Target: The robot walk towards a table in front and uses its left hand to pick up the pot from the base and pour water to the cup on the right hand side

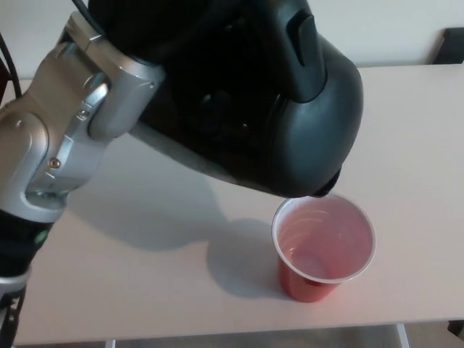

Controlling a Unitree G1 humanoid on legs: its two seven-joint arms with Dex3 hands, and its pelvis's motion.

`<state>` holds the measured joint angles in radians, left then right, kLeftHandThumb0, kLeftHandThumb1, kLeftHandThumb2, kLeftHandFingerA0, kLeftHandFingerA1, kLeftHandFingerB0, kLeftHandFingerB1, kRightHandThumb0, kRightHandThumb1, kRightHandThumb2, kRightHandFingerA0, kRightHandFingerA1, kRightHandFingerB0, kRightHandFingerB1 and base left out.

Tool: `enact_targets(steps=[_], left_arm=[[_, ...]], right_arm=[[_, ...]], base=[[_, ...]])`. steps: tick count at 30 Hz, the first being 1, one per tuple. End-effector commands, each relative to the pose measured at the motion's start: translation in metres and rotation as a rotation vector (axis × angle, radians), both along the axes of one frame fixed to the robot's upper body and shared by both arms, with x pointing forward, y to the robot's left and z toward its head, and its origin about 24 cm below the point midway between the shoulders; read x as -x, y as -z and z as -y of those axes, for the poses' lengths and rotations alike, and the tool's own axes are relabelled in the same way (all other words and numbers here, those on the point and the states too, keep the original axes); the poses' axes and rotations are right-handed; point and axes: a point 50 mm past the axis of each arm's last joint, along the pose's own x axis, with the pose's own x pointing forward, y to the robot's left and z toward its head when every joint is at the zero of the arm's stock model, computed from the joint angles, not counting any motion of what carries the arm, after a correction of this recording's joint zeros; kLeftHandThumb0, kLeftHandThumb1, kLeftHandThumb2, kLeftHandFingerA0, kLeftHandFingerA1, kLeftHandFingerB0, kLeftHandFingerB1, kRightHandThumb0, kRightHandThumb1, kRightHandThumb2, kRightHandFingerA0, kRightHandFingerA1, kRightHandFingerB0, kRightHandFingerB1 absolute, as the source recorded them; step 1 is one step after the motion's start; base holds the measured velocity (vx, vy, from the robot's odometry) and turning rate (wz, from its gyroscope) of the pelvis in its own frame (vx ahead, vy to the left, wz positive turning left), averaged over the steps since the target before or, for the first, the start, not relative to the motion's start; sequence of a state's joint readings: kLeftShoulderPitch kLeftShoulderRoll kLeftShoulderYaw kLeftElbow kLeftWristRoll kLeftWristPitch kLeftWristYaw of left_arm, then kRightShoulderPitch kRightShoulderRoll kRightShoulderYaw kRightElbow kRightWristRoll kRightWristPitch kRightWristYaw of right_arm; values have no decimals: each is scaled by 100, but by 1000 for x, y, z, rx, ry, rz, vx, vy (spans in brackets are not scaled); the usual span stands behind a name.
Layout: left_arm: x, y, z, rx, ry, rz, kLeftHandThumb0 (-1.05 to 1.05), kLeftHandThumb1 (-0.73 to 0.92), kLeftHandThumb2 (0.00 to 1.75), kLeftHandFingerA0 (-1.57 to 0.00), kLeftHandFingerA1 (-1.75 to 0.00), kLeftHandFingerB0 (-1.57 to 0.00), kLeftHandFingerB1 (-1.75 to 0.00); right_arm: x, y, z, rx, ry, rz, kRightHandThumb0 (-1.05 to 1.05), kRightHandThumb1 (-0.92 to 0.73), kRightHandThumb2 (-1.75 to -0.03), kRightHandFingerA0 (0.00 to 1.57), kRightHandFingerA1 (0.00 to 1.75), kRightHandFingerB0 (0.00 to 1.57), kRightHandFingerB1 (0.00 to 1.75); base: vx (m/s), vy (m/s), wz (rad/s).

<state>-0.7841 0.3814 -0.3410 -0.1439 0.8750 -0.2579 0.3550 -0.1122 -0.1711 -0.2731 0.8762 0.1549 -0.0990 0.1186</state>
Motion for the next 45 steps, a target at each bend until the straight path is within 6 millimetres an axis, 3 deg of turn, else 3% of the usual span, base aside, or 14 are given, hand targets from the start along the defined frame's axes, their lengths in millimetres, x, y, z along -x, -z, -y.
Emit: enact_targets(steps=[1,3,11,12,14,15,17,18,35,36,38,40,44,45], left_arm=[[6,-8,3,0,24,119,-19,53,63,-102,-175,-73,-172],[6,-6,4,-5,39,121,-19,54,62,-98,-175,-68,-174],[4,1,7,-65,51,135,-22,62,59,-96,-175,-70,-169],[5,1,10,-115,66,154,-28,60,58,-94,-175,-89,-99],[6,2,13,-191,86,182,-28,60,58,-94,-175,-89,-99],[7,3,15,-212,87,192,-29,46,90,-125,-134,-91,-96],[7,4,18,-243,88,206,-29,46,90,-125,-134,-91,-96],[8,6,19,-250,107,216,-33,51,61,-101,-168,-99,-78],[11,20,26,-288,154,206,-23,53,56,-104,-162,-101,-77],[11,21,26,-287,155,201,-23,53,56,-105,-161,-101,-74],[10,21,25,-282,155,193,-24,53,56,-105,-161,-101,-74],[8,22,22,-266,142,180,-22,60,57,-98,-175,-90,-135],[5,20,18,-229,114,182,-22,56,59,-97,-175,-91,-104],[4,19,18,-202,99,173,-23,60,58,-97,-175,-79,-137]], right_arm=[[-11,-14,9,42,-8,61,-38,-61,-57,27,41,35,47],[-12,-15,10,47,-12,63,-44,-49,-75,25,50,31,53],[-13,-15,10,45,-4,59,-38,-59,-57,30,42,36,47],[-13,-15,10,48,-5,62,-43,-49,-75,26,50,32,53],[-13,-16,10,53,-7,66,-43,-49,-75,26,50,32,53],[-13,-16,10,53,-8,66,-39,-60,-57,29,42,36,47],[-14,-16,10,54,-9,64,-39,-60,-57,29,42,36,47],[-14,-16,9,54,-9,63,-38,-60,-57,30,42,36,47],[-16,-17,9,45,-15,69,-38,-60,-57,27,41,35,47],[-16,-17,9,45,-14,69,-43,-49,-75,26,50,30,53],[-16,-17,9,45,-13,69,-39,-60,-57,29,41,35,47],[-16,-17,9,45,-14,69,-43,-49,-74,26,49,30,52],[-15,-16,8,42,-10,71,-36,-60,-57,29,41,35,47],[-16,-17,9,42,-9,71,-41,-50,-74,26,49,30,52]], base=[[0,0,0],[0,0,0],[0,0,0],[0,0,0],[0,0,0],[0,0,0],[0,0,0],[0,0,0],[0,0,0],[0,0,0],[0,0,0],[0,0,0],[0,0,0],[0,0,0]])
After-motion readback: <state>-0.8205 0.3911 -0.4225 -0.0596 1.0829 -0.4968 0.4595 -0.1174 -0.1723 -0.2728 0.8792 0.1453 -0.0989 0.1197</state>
